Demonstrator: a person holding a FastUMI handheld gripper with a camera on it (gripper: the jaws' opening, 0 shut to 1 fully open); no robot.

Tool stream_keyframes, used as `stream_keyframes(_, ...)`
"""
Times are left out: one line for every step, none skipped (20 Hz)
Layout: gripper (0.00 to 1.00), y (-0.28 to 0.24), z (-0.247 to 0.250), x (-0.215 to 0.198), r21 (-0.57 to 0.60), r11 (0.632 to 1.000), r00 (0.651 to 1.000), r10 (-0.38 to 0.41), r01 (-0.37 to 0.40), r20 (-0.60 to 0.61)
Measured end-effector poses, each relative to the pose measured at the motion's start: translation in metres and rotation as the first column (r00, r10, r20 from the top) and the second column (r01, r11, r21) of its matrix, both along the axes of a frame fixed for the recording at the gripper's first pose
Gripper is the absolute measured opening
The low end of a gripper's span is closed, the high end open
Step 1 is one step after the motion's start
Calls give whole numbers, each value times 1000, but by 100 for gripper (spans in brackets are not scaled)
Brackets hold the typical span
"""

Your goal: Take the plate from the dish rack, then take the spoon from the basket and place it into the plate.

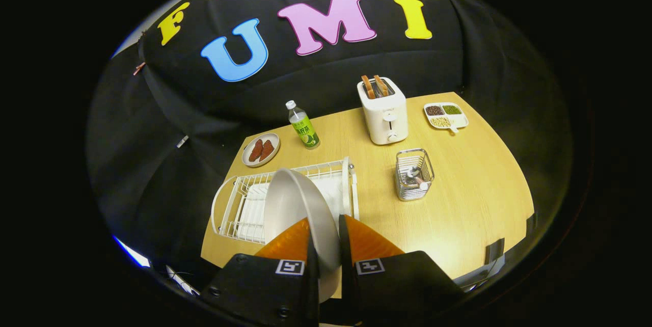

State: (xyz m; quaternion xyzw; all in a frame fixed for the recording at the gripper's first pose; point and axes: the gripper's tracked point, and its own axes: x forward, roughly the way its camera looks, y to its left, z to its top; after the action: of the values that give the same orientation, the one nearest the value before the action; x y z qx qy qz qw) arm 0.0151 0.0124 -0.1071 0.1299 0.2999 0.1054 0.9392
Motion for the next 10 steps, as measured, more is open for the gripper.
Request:
stream_keyframes(22,-14,-3,-6,22,1000,1000,2,-1,-11)
stream_keyframes(22,-31,-8,-14,40,999,1000,3,-2,-25)
stream_keyframes(22,-49,-13,-19,59,998,999,5,-2,-41)
stream_keyframes(22,-64,-18,-25,79,997,998,11,-7,-57)
stream_keyframes(22,-80,-23,-31,93,996,997,20,-13,-75)
stream_keyframes(22,-97,-32,-36,97,995,996,26,-18,-90)
stream_keyframes(22,-115,-40,-38,93,996,994,27,-18,-103)
stream_keyframes(22,-132,-49,-38,89,996,993,28,-18,-117)
stream_keyframes(22,-145,-59,-36,87,996,991,31,-20,-128)
stream_keyframes(22,-157,-70,-31,85,996,990,33,-21,-139)
